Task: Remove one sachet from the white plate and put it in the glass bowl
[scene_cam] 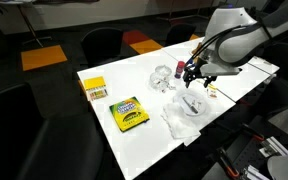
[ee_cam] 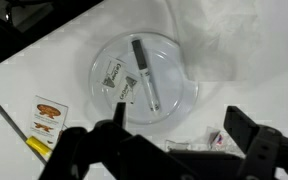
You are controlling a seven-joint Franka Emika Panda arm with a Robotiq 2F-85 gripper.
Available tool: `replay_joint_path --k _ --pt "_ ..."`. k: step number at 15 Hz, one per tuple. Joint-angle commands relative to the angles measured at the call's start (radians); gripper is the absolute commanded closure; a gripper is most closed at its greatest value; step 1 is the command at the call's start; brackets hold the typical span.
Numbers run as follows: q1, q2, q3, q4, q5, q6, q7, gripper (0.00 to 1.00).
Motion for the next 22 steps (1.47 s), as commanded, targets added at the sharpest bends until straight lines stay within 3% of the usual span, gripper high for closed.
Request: replay_joint_path --k 1,3,10,19,21,22 --pt "-0.014 0.067 -0.022 0.000 -0.064 0.054 0.024 0.00" --pt "-0.015 0.093 -0.041 -0.008 -0.071 0.090 0.018 0.00" --pt "0.013 0.166 -0.129 -0.040 -0.254 0.194 0.108 0.00" --pt "0.054 0.259 -0.212 -0.087 -0.231 0.407 0.094 0.00" --pt "0.031 0.268 -0.186 -0.101 -0.154 0.438 0.035 0.00" --pt "0.071 0.254 -0.220 -0.080 -0.171 0.383 0.056 0.00"
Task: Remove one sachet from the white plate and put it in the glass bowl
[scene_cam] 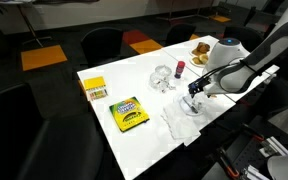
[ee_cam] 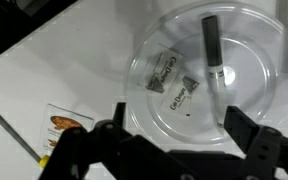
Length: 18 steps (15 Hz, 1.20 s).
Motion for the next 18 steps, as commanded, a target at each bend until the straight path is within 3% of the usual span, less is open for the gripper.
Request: replay_joint_path --k 1,6,15,18 --pt "0.037 0.009 -0.029 -0.003 0.061 0.011 -0.045 0.00" --pt "0.024 0.033 -0.011 0.012 0.119 0.008 -0.071 0.00" --pt "0.040 0.112 -0.047 0.068 0.202 0.005 -0.075 0.00" --pt "0.021 0.150 -0.022 0.104 0.247 0.009 -0.096 0.00"
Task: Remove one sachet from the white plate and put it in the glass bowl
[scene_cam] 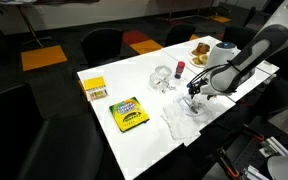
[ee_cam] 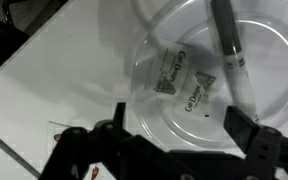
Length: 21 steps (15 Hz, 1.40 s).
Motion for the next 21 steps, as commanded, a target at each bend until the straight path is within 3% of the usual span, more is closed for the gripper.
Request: replay_joint_path --k 1,9,12,13,15,21 --pt "-0.001 0.070 0.016 0.069 0.071 -0.009 -0.049 0.00" --pt "-0.040 0.167 0.108 0.179 0.207 -0.052 -0.142 0.00" --pt "-0.013 0.182 0.093 0.197 0.242 -0.073 -0.120 0.00" --pt "-0.005 0.183 0.085 0.200 0.245 -0.078 -0.112 0.25" --pt "0.005 0.184 0.075 0.202 0.249 -0.077 -0.100 0.32" --pt "0.017 0.180 0.064 0.211 0.251 -0.071 -0.067 0.75"
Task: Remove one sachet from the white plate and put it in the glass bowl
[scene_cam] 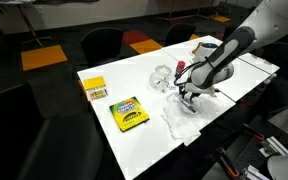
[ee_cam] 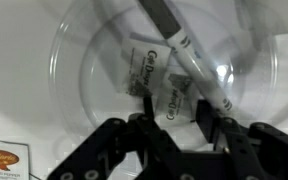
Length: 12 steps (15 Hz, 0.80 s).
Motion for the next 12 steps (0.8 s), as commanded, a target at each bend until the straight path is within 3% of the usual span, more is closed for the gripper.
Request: replay_joint_path --k 1,4,7,12 --pt "0.014 0.035 -0.019 0.019 0.020 -0.021 0.010 0.82" --pt "0.012 0.034 -0.019 0.021 0.019 -0.019 0.018 0.99" --pt "0.014 0.009 -0.025 0.004 0.013 -0.028 0.015 0.98" --pt "0.069 -0.049 -0.100 -0.033 -0.025 -0.057 0.052 0.98"
